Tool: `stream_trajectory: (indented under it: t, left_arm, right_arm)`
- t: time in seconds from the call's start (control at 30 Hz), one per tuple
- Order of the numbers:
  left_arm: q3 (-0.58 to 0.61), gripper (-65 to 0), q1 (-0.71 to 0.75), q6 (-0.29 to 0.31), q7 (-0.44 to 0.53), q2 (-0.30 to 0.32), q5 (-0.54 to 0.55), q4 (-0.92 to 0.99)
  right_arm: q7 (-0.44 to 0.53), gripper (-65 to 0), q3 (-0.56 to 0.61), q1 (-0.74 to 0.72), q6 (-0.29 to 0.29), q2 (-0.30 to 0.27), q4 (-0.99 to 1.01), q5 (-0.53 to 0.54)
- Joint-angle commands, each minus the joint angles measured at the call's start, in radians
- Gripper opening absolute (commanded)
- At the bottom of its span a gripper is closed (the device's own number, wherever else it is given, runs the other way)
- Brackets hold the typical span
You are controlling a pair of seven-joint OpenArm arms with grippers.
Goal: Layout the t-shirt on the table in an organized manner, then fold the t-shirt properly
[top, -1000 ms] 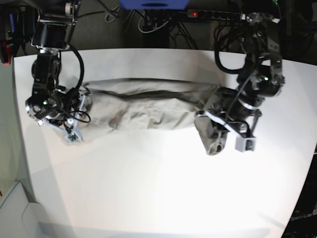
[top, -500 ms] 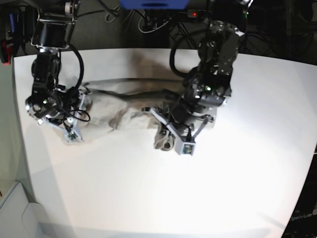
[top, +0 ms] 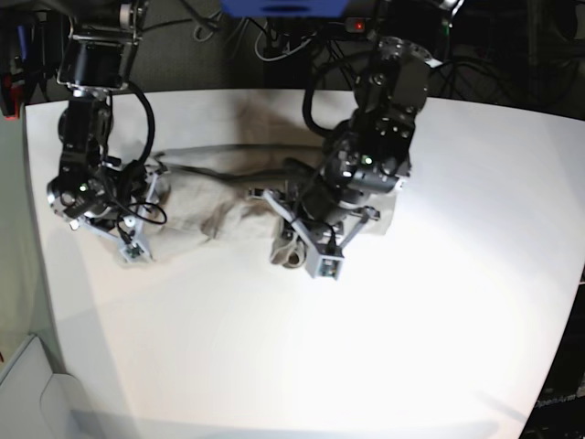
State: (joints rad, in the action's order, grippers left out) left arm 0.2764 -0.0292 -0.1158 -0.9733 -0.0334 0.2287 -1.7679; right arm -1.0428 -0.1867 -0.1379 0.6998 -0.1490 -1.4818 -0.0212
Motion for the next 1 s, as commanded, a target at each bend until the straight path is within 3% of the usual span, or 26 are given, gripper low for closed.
stream_trajectory:
  t: [0.0,0.23,0.37,0.5,0.7,0.83,0.9,0.97]
  left_arm:
    - [0.001,-61.2,-0.015,0.003,0.014,-0.007,0.011,-0.005]
    - [0.002,-31.3,-0.01,0.008,0.014,-0.009,0.016,0.0]
    - [0.002,-24.9,-0.016,0.008,0.015,-0.006,0.091,0.0]
    - [0.002,-25.1,-0.019,0.008,0.024,-0.004,0.162,0.0]
    - [-0.004,-26.9,0.005,0.008,0.119,0.005,0.214,-0.033]
    - [-0.019,-43.0,0.019,-0.003,0.176,0.069,0.214,-0.088]
    - [-0.072,-52.7,0.021,-0.003,0.178,0.114,0.216,-0.085]
    - [-0.148,-58.5,0.056,-0.003,0.176,0.149,0.219,-0.076]
  right_arm:
    - [0.014,-35.2,-0.001,-0.021,-0.002,-0.008,-0.018,0.008]
    - [0.011,-35.2,0.0,-0.027,-0.002,-0.01,-0.018,0.008]
    - [0.012,-35.2,0.0,-0.029,-0.002,-0.008,-0.018,0.008]
    - [0.011,-35.2,0.0,-0.029,-0.002,-0.008,-0.018,0.008]
    - [0.014,-35.2,0.0,-0.029,-0.002,-0.008,-0.018,0.008]
    - [0.014,-35.2,-0.001,-0.03,-0.002,-0.008,-0.018,0.008]
    - [0.008,-35.2,-0.003,-0.047,-0.002,-0.007,-0.02,0.008]
    - [-0.003,-35.2,-0.007,-0.055,-0.002,-0.007,-0.024,0.008]
